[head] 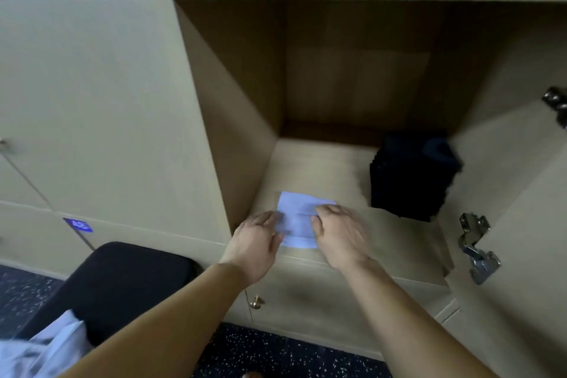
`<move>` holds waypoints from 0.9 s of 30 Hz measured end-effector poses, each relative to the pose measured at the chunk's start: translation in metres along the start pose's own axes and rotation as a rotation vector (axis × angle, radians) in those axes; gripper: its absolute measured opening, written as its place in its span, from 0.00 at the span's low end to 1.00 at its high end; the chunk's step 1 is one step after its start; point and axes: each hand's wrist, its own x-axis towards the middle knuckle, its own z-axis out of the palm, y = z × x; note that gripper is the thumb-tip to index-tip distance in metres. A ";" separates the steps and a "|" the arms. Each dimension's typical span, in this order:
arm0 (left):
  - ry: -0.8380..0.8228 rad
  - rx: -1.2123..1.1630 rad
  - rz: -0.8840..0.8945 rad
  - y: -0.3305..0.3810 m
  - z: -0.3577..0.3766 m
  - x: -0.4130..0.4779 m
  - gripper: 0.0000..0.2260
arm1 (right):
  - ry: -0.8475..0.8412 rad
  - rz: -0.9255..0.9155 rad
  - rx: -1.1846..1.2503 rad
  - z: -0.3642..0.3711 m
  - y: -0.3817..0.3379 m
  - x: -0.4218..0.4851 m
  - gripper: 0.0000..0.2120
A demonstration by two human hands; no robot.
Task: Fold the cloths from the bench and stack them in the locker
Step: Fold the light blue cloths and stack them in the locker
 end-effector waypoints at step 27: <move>0.320 0.074 -0.617 -0.147 -0.117 -0.421 0.25 | -0.125 -0.495 0.110 -0.043 -0.283 -0.222 0.20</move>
